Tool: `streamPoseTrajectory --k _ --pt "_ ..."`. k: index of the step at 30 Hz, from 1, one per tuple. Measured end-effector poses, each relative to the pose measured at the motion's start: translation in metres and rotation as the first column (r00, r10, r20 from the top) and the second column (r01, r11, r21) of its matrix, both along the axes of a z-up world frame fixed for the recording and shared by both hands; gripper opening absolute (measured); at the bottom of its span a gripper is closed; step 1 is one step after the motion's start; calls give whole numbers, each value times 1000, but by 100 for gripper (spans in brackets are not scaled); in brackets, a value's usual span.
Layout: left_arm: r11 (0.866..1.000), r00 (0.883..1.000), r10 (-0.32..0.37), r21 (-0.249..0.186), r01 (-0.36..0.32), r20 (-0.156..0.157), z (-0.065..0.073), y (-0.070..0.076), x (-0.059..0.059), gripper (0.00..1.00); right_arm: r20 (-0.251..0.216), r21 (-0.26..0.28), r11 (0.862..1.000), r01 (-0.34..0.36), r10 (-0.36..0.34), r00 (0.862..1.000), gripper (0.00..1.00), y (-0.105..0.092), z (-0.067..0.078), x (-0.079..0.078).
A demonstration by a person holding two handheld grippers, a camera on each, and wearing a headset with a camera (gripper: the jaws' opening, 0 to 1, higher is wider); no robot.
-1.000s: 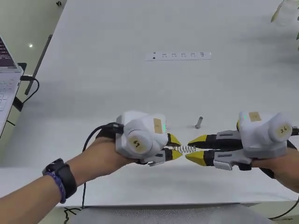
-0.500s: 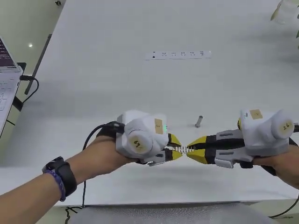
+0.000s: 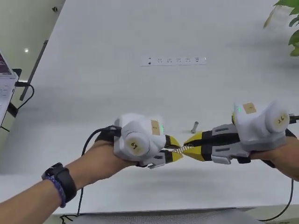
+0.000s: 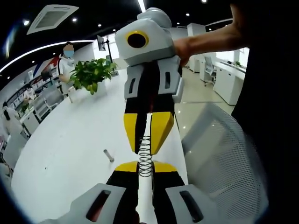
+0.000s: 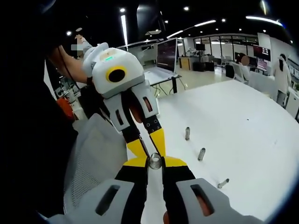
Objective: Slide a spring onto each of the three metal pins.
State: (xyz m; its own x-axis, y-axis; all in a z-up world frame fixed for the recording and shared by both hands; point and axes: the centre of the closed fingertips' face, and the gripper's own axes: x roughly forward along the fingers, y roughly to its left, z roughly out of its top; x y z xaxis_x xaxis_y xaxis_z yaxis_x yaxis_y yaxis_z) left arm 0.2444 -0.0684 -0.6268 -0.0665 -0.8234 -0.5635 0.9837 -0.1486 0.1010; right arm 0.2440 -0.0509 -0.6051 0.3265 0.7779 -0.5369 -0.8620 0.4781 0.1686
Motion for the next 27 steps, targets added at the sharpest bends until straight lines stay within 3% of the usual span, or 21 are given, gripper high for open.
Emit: streamPoseTrajectory --k 7,14,18,21,27 --pt "998 999 16 -58 -18 -31 12 -10 4 2 20 -115 989 -98 101 995 8 -4 13 3" --pt "996 999 20 -85 -23 -46 17 -15 4 2 9 -174 972 -157 161 987 8 -7 15 4" --pt "993 998 19 -111 -27 -68 23 -19 3 2 5 -227 949 -220 227 974 9 -9 21 1" --pt "993 998 13 -117 -21 -64 26 -21 2 2 4 -247 936 -249 258 966 12 -9 29 1" --pt "991 998 6 -136 -15 -62 33 -26 1 2 -12 -337 882 -328 345 939 16 -15 33 -2"
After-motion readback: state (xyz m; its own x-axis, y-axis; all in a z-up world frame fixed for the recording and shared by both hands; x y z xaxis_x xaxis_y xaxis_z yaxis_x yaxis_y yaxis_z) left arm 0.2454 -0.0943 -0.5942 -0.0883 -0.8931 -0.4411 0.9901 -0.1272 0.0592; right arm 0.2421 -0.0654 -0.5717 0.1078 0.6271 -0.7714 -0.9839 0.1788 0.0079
